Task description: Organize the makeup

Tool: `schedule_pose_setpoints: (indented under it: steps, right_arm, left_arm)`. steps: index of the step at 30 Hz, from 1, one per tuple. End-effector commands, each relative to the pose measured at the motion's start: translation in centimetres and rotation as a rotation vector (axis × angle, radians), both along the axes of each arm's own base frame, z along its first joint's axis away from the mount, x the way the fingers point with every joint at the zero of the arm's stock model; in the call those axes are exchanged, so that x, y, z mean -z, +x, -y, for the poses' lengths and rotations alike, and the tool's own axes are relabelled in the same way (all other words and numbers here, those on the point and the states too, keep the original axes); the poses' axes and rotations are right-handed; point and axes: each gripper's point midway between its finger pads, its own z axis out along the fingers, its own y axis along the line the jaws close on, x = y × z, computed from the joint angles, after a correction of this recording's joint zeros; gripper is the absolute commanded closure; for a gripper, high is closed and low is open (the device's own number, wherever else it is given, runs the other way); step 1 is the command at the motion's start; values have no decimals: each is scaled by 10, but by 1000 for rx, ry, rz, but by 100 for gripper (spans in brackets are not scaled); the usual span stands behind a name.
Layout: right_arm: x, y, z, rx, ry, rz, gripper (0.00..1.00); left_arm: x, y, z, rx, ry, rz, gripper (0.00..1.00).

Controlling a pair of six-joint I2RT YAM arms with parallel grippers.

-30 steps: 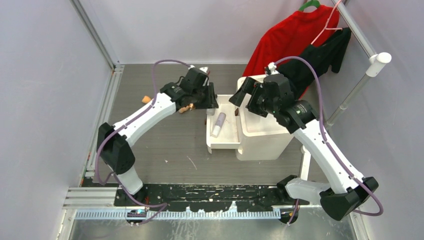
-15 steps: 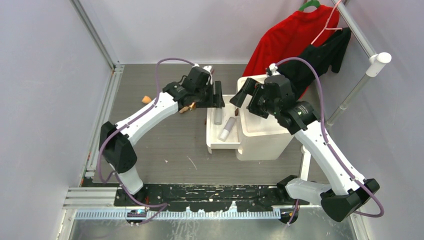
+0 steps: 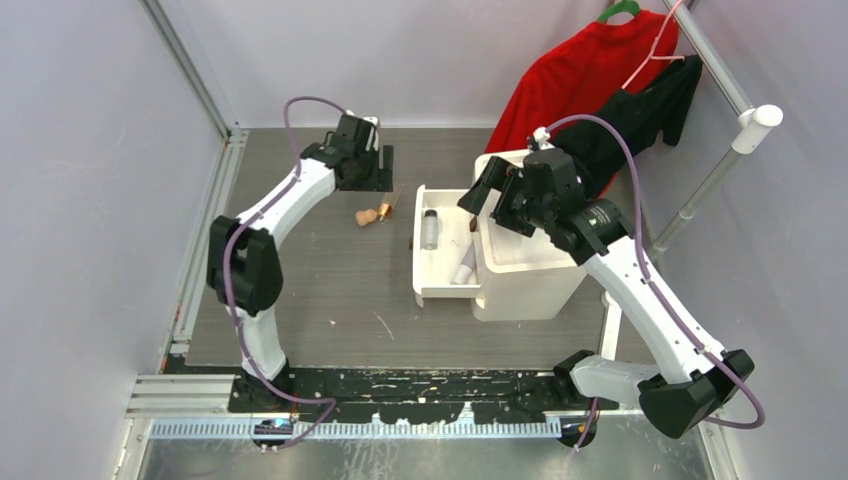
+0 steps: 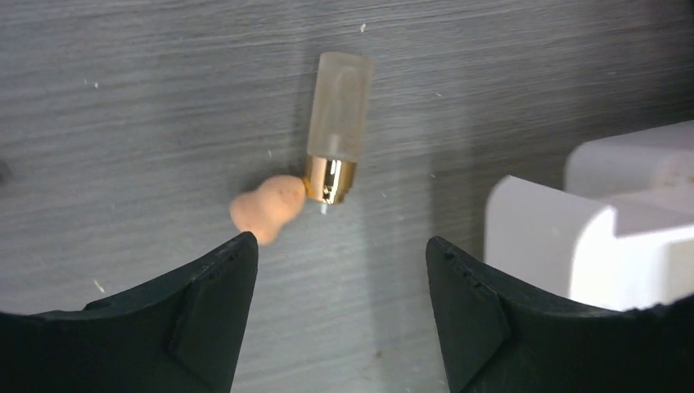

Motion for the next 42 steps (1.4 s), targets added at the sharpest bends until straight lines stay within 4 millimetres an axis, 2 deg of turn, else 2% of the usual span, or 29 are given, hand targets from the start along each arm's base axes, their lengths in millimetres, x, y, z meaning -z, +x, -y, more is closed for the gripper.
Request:
schedule_pose_setpoints:
  steps: [1,8,13,16,23,26,27,30,34,38,42]
  right_arm:
    - [-16,9,-4,2,20,45,0]
    - [-13,12,-6,2,17,33,0]
    - [-11,14,-8,1,17,25,0]
    - [-11,15,-8,2,16,23,0]
    - [-9,18,-8,6,7,19,0]
    - [-8,19,-9,3,6,17,0]
    - [-8,19,-10,1,5,14,0]
    - [-7,20,-10,0,5,14,0]
    - [-8,18,-10,1,10,15,0]
    - [-10,14,-8,3,20,22,0]
    - [-11,9,-5,8,29,29,0]
  left_arm:
    - [10,27,1,103,151,63,24]
    - [40,51,18,185,151,50,17]
    - [72,59,27,221,158,-26,18]
    - [89,65,25,207,189,-52,20]
    - [121,66,20,196,235,-120,31]
    - [127,65,19,192,237,-134,44]
    - [127,65,18,187,241,-134,51]
    - [106,67,18,168,231,-100,72]
    - [45,70,14,117,203,3,87]
    - [-32,65,0,35,179,111,92]
    - [-100,38,7,29,20,178,92]
